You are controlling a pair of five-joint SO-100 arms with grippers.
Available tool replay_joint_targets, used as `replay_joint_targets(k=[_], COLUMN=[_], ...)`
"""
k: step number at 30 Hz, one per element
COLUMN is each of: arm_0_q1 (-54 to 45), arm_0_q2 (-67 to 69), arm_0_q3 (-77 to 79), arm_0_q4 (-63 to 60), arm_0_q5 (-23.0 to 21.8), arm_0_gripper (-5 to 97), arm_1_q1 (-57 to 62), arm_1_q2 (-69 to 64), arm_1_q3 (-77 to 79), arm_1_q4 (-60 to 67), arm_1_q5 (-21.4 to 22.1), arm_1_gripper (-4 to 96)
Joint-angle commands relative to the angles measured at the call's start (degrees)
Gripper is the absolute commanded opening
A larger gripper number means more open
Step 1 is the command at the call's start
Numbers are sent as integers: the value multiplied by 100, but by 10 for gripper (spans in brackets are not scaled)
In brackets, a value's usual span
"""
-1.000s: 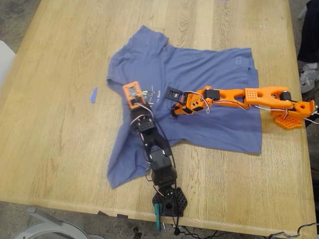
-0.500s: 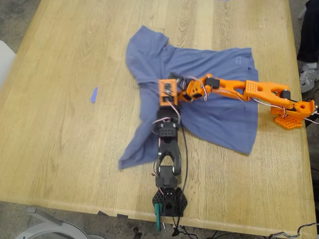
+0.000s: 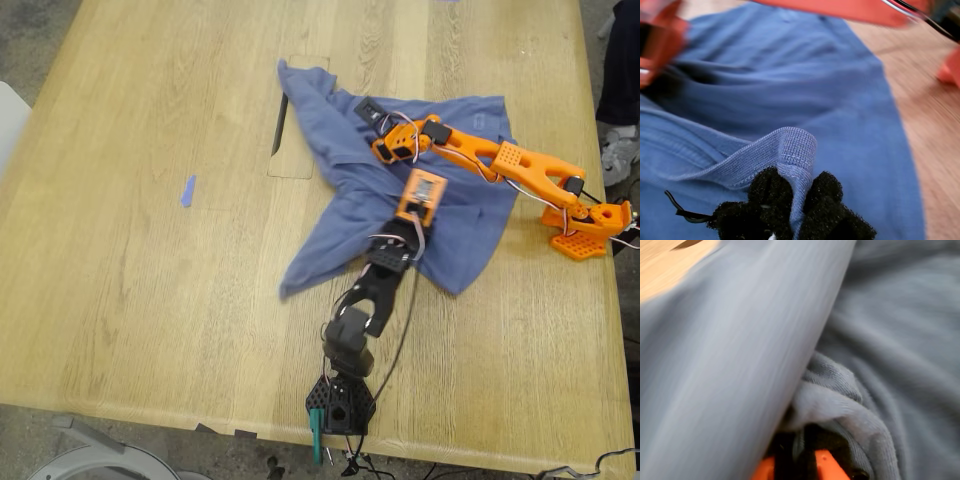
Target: Fold a T-shirt
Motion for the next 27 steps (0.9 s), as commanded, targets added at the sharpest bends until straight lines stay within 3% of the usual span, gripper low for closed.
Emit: replay_joint_targets(k=[1, 7, 17, 27], arm_0_q1=[747, 1354, 1960, 1749], arm_0_q2=[-431, -1652, -2461, -2487], arm_0_q3=[-1020, -2769, -3375, -3533], arm_0_q4=[-211, 431, 1178, 1573], arm_0_q5=[53, 123, 220, 519], arm_0_gripper=[-2, -1, 30, 496], arm_1_q1=[308, 334, 132, 167], arm_1_q2=[255, 97, -44, 149], arm_1_q3=[-88, -88, -88, -88], arm_1_q4=[-114, -176, -308, -132], arm_1_q5=[44, 79, 114, 70], arm_1_gripper=[2, 2, 2, 2])
